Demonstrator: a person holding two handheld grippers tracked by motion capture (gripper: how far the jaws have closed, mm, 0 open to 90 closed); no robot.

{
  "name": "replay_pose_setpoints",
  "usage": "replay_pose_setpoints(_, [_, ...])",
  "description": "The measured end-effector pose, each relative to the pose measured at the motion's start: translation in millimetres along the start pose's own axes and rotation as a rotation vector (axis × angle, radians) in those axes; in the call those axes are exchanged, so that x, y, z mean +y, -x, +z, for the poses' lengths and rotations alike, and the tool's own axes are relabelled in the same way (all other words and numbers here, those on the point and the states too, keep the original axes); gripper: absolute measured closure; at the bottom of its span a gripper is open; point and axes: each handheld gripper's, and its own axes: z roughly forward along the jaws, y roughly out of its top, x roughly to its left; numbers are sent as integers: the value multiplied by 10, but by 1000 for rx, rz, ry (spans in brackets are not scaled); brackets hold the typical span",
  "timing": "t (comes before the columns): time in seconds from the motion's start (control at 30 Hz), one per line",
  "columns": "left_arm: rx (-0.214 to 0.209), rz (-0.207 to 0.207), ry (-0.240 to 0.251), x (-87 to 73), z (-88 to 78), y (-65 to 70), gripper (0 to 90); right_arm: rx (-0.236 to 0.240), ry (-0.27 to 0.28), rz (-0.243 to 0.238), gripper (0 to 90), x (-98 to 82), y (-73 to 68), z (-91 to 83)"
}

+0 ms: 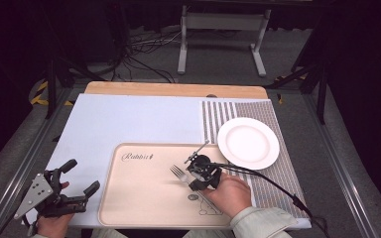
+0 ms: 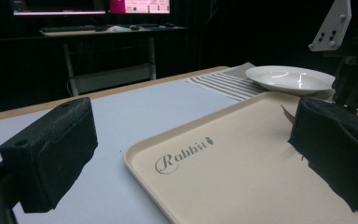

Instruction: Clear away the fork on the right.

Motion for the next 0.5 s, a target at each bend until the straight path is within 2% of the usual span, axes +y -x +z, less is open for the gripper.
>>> replay_pose_setpoints(0.33, [1,1,-1,1,0,4,13,2,-25,-13,850,-8,-1,47])
replay_pose_setpoints(0.5, [1,1,0,1,-2,2,13,-1,-33,-24,816,-11,-10,56])
